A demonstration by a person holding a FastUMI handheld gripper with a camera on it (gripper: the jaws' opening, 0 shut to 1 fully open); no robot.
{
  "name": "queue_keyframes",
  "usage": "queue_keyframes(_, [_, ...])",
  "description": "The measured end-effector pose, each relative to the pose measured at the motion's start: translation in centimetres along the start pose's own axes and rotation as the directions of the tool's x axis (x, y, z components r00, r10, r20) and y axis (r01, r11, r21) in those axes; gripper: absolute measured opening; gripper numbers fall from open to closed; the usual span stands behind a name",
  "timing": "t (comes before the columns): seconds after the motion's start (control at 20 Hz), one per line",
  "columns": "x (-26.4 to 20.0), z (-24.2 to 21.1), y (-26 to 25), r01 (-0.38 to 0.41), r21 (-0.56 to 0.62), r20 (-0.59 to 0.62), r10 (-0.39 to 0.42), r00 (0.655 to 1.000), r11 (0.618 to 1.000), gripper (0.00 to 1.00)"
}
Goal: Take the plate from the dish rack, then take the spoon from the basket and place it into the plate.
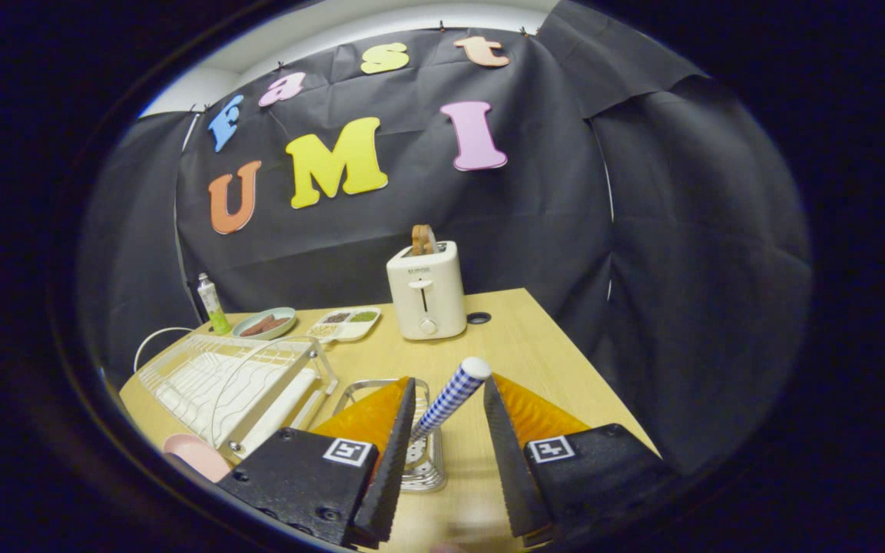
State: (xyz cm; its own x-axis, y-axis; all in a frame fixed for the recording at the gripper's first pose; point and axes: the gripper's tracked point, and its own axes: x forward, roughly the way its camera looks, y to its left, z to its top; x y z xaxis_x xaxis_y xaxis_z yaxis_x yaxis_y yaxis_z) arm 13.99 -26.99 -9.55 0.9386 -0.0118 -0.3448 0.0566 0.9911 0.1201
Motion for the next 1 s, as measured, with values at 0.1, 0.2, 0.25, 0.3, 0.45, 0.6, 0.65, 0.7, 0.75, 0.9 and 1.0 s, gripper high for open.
queue_keyframes(0.1, [-0.1, 0.0, 0.4, -0.004, 0.007, -0.001, 0.004, 1.000, 1.000, 0.47])
queue_keyframes(0.2, [-0.6, 0.2, 1.0, -0.017, 0.017, -0.002, 0.017, 1.000, 1.000, 0.34])
queue_keyframes(0.25, [-0.9, 0.3, 1.5, -0.029, 0.028, -0.004, 0.029, 1.000, 0.999, 0.32])
queue_keyframes(0.3, [-1.4, 0.4, 2.3, -0.050, 0.047, -0.006, 0.050, 0.999, 0.998, 0.28])
queue_keyframes(0.45, [-2.6, 1.6, 3.5, -0.060, 0.074, 0.010, 0.059, 0.998, 0.995, 0.16])
queue_keyframes(0.6, [-4.2, 3.6, 4.6, -0.040, 0.074, 0.053, 0.036, 0.998, 0.996, 0.10])
queue_keyframes(0.65, [-4.9, 4.6, 4.8, -0.022, 0.068, 0.075, 0.017, 0.997, 0.997, 0.10])
queue_keyframes(0.7, [-5.7, 5.6, 5.0, 0.000, 0.055, 0.099, -0.005, 0.995, 0.998, 0.10])
queue_keyframes(0.75, [-6.5, 6.6, 5.3, 0.015, 0.039, 0.122, -0.020, 0.992, 0.999, 0.09])
queue_keyframes(0.9, [-8.3, 7.7, 6.9, 0.032, 0.015, 0.132, -0.034, 0.991, 0.999, 0.09])
queue_keyframes(1.0, [-9.9, 8.1, 8.0, 0.033, 0.019, 0.145, -0.035, 0.989, 0.999, 0.08])
